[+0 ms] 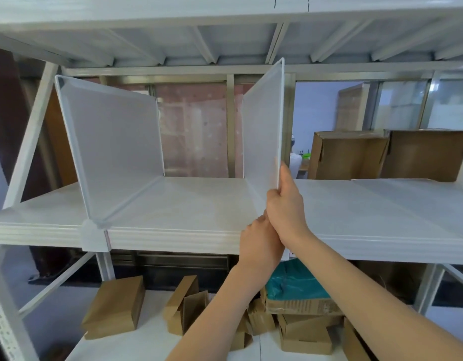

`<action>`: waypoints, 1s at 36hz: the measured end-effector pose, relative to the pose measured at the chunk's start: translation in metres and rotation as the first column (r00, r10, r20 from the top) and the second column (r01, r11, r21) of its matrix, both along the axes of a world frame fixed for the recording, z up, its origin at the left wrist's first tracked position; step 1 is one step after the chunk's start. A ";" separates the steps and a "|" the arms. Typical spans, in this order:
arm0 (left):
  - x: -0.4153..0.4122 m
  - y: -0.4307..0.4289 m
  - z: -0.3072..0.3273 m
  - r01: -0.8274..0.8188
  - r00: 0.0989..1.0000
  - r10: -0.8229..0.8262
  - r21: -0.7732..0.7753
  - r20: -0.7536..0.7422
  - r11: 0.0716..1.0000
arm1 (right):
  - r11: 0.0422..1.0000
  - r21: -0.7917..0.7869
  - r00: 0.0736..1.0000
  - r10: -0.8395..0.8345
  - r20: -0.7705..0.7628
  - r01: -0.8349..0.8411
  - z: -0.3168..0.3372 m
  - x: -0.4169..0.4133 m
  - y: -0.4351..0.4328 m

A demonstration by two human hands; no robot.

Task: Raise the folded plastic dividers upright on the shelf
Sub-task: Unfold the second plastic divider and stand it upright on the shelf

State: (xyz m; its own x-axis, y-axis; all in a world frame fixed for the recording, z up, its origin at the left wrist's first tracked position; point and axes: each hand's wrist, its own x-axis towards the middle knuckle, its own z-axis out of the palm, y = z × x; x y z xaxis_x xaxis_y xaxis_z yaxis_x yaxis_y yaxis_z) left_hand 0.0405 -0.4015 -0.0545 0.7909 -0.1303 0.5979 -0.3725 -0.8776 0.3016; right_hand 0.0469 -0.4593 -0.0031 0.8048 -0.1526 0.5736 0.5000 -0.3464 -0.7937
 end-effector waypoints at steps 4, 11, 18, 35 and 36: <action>-0.004 -0.008 -0.005 -0.026 0.997 0.031 -0.076 0.064 0.997 | 0.999 -0.020 0.996 -0.044 -0.079 0.043 0.008 0.005 -0.003; 0.002 -0.005 -0.010 -0.032 0.987 0.051 -0.123 0.153 0.992 | 0.996 -0.055 0.987 -0.072 -0.147 0.065 0.015 0.024 -0.005; 0.009 -0.003 -0.016 -0.004 0.982 0.026 -0.118 0.187 0.993 | 0.996 -0.066 0.991 -0.073 -0.115 0.066 0.012 0.026 -0.004; 0.026 0.003 0.005 0.024 1.000 -0.024 0.008 0.006 1.000 | 0.976 -0.201 0.993 -0.102 -0.063 0.088 0.011 0.035 -0.004; 0.027 0.002 0.007 0.031 0.999 -0.032 0.022 0.015 0.999 | 0.976 -0.195 0.992 -0.107 -0.063 0.093 0.010 0.036 -0.005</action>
State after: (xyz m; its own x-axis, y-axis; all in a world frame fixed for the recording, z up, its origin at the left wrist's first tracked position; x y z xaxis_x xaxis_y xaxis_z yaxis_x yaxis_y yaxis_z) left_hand 0.0672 -0.3999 -0.0478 0.7768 -0.1684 0.6068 -0.4047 -0.8718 0.2761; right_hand 0.0829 -0.4641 0.0069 0.8318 -0.1280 0.5401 0.3980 -0.5406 -0.7412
